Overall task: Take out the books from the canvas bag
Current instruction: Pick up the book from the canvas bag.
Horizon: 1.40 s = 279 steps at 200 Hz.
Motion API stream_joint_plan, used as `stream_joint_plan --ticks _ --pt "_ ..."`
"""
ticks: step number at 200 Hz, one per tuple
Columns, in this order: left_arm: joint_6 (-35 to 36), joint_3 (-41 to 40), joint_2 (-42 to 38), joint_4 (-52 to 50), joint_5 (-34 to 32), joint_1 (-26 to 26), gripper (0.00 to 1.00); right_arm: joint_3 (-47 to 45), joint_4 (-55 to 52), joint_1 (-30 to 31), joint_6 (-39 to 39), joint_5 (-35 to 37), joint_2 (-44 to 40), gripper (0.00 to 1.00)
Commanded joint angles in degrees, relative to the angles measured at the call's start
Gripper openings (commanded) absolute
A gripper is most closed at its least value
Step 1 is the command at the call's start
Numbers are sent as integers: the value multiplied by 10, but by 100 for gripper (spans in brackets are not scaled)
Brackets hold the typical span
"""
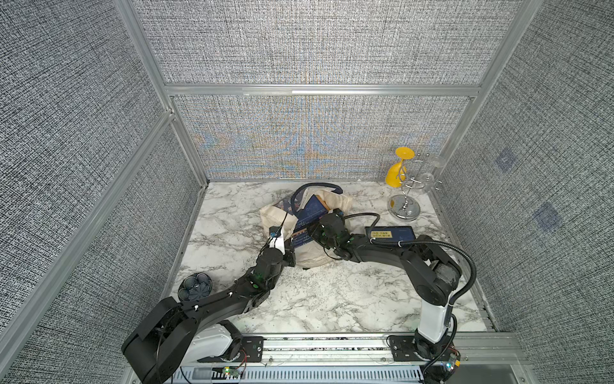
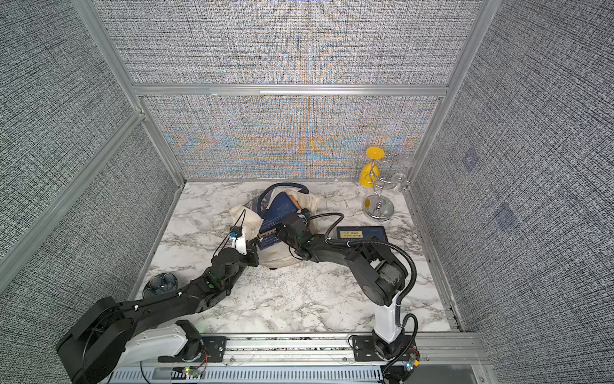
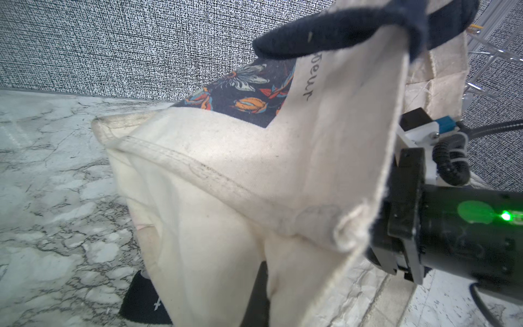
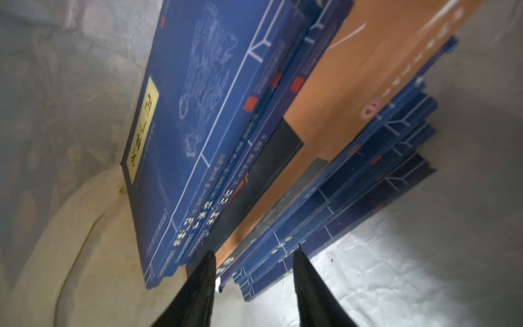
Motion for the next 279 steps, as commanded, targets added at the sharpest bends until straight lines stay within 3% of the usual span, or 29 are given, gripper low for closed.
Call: stream_joint_plan --ticks 1,80,203,279 --pt "2 0 -3 28 17 -1 0 10 9 -5 9 10 11 45" --pt "-1 1 -3 28 22 -1 0 38 21 -13 -12 20 43 33" --pt "-1 3 17 41 31 -1 0 78 103 -16 -73 -27 37 15" --pt "2 3 17 42 30 -1 0 73 112 -15 -61 -18 34 13"
